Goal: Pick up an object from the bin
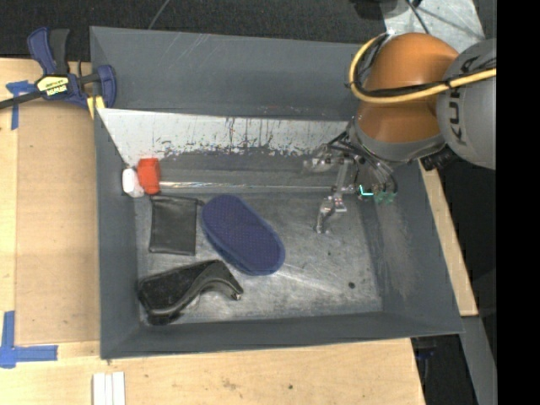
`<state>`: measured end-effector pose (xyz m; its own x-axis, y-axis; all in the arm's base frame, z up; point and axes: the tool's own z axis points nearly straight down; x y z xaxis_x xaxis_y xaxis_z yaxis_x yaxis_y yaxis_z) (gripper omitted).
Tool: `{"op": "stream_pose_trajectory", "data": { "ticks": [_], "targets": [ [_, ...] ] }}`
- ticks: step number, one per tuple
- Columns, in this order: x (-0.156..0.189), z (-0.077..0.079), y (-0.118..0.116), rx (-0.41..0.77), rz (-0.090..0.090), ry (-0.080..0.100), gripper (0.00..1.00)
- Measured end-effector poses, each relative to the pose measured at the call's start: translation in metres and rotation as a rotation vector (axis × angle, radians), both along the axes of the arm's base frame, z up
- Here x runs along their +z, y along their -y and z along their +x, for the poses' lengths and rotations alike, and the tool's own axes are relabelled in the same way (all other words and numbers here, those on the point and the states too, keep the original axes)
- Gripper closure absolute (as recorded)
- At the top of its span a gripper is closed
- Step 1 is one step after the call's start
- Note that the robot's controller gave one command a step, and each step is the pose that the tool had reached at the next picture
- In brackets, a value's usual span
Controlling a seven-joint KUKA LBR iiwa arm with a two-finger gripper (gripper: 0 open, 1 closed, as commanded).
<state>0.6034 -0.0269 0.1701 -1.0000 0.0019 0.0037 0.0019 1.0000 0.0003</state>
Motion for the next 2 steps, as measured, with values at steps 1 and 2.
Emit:
{"op": "stream_pose_trajectory", "data": {
  "ticks": [1,2],
  "targets": [
    [-0.044,-0.003,-0.099,0.203,0.003,0.003,0.0],
    [-0.087,-0.007,-0.098,0.163,0.0,0.006,0.0]
  ]
}}
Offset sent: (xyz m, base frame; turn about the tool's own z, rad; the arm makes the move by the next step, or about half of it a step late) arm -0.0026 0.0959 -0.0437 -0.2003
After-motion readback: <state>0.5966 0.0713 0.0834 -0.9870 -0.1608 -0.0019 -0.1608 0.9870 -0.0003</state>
